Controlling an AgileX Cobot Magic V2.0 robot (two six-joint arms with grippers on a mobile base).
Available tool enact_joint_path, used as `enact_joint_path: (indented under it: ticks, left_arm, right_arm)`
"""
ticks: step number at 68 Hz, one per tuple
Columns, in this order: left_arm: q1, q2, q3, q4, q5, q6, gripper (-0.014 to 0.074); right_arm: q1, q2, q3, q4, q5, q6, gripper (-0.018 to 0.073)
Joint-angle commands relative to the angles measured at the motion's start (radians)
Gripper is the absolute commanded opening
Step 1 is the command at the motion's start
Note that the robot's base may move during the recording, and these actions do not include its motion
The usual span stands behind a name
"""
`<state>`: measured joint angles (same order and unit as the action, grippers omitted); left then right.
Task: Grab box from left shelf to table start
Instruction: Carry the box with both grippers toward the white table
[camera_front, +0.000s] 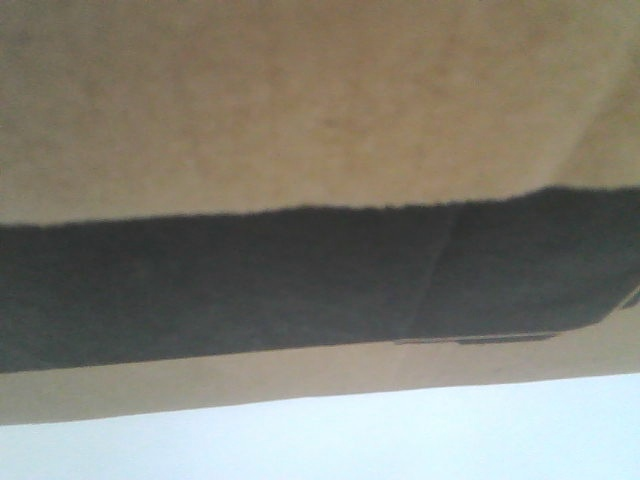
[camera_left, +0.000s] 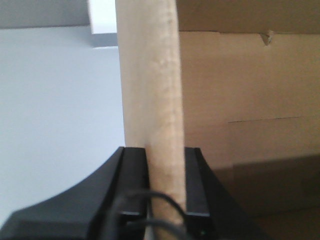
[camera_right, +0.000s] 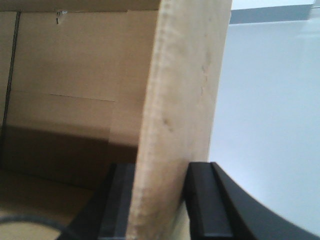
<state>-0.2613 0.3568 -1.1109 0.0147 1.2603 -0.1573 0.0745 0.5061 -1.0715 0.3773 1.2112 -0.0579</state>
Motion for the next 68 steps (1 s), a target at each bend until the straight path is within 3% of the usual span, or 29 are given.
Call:
enact_joint_path:
  ticks: [1, 68]
  left_arm:
    - [-0.006, 0.007, -0.039, -0.088, -0.054, 0.010, -0.0093]
    - [-0.006, 0.009, -0.039, -0.089, -0.060, 0.010, -0.0093]
  right_arm:
    - [-0.006, 0.010, -0.030, 0.012, -0.116, -0.021, 0.0064]
    - [-0.006, 0.012, -0.030, 0.012, -0.115, -0.021, 0.0064]
